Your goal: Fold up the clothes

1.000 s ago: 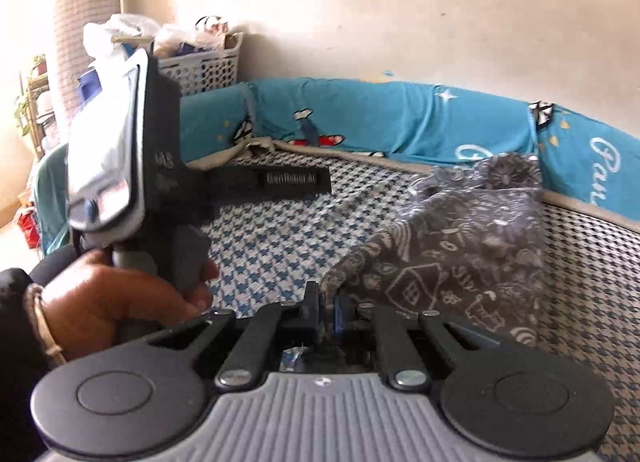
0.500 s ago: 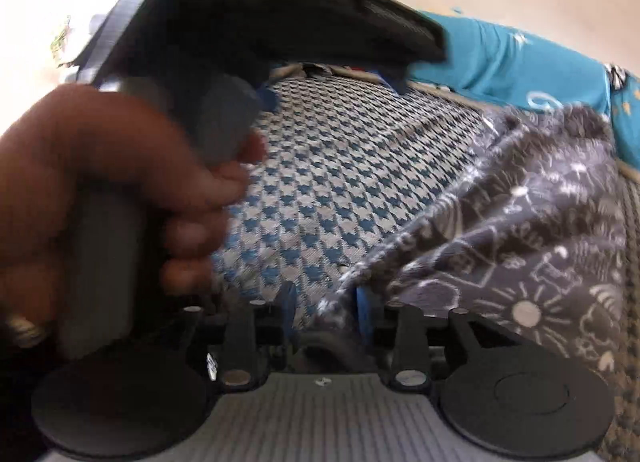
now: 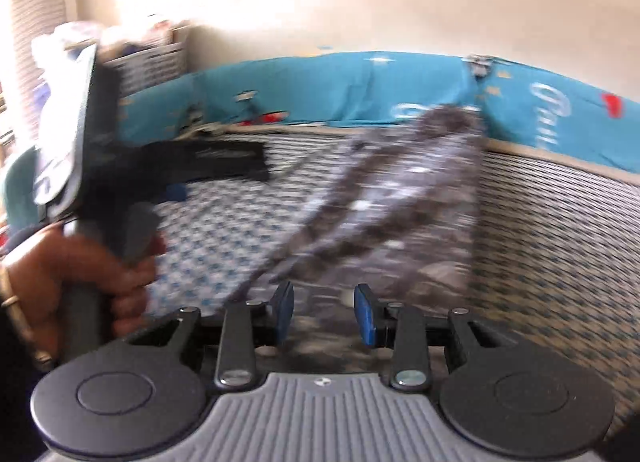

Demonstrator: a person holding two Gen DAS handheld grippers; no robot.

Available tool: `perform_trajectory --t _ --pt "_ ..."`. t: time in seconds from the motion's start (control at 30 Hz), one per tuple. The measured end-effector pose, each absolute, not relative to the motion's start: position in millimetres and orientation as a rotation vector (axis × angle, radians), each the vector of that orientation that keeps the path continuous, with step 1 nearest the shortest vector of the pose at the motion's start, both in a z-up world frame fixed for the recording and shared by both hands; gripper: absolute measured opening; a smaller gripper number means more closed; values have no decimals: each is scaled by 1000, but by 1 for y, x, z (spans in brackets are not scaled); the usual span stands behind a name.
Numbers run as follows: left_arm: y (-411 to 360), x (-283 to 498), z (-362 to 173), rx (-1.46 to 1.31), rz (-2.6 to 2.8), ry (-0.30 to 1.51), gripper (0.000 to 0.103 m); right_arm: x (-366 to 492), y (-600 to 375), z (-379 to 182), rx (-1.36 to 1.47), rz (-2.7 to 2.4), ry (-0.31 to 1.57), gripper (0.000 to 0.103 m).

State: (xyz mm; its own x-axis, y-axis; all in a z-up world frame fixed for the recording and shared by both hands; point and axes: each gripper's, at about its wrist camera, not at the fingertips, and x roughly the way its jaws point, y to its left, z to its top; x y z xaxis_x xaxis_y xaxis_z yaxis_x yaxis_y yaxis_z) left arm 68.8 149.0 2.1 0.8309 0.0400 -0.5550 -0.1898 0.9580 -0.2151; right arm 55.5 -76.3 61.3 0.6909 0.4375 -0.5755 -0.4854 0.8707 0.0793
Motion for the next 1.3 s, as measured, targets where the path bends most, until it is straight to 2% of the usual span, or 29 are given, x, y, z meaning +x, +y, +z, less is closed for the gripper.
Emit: perform_trajectory --t 0.3,0.47,0.67,0.7,0.77,0.87,0.93,1.17,1.3 --pt "127 68 -10 -231 28 642 103 77 -140 51 187 353 777 34" --pt "120 66 -17 -235 5 669 103 79 -157 41 296 382 860 43" --pt "111 64 -24 -205 -10 707 103 92 -167 16 473 406 979 44" --pt "110 63 -25 -199 -8 711 103 93 -169 13 498 412 987 44" --pt "109 64 -26 -193 -3 720 103 93 -169 9 508 434 986 30" --pt "110 64 -28 -196 11 725 103 89 -164 13 441 437 964 21" --pt "112 64 -28 -205 24 723 103 83 -159 21 372 452 942 18" --pt "118 67 -28 -231 72 719 103 56 -146 36 128 491 898 16" --pt "117 70 -28 -218 85 723 103 59 -149 31 166 464 923 17"
